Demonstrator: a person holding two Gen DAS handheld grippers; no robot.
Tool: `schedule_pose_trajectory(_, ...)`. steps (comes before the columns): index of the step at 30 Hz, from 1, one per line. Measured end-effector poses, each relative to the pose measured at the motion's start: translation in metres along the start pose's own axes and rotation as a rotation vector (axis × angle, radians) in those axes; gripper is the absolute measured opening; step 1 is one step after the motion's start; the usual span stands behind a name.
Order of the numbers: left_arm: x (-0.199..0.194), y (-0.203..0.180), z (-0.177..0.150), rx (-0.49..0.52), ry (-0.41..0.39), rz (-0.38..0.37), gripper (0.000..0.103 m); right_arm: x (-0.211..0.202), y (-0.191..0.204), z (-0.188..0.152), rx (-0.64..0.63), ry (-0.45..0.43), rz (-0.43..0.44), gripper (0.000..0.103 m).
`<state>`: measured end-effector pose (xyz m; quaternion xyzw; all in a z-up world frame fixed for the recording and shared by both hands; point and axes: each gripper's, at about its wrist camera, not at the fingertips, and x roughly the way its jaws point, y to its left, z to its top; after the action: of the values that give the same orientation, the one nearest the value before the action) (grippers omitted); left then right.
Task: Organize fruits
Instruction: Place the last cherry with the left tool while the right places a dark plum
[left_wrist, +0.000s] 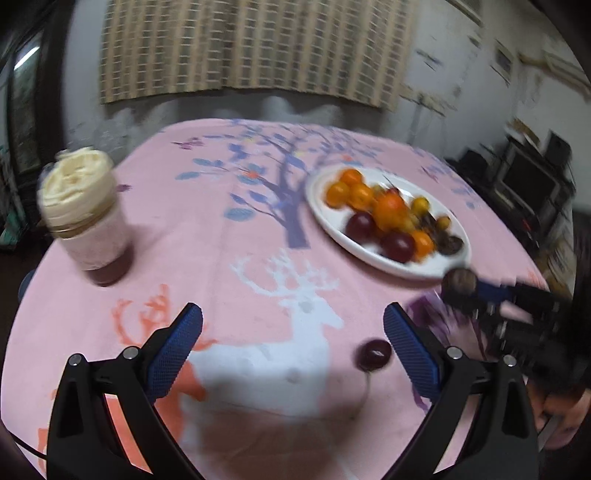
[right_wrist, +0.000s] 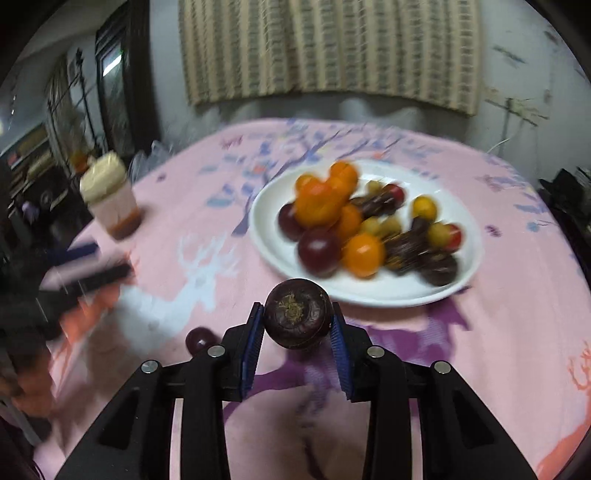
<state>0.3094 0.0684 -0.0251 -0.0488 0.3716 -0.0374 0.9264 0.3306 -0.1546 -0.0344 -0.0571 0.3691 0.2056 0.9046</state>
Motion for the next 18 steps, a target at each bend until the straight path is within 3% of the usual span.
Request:
schedule_pose_trajectory(1,0.004,-0.012,-0.005,0.050,0.011,-0.021,0.093,-0.004,-0.003,-0.001,0.010,-0.009,-0.006,0.036)
schedule_pose_trajectory(4,0.015,-0.036,-0.016,0.146,0.049,-0.058,0.065,-0.007,-0.013,-0.007,0.046,-0.002,0.005,0.036)
schedule_pose_trajectory(5,0.020,-0.042,-0.020,0.168,0.068,-0.063,0.060,-0.006,-0.015,-0.008,0.055,0.006,0.009,0.036)
schedule_pose_trajectory(18,0.050,-0.060,-0.035,0.202,0.160,-0.070,0.040,-0.014,-0.019,-0.008,0.077,0.001,0.026,0.036)
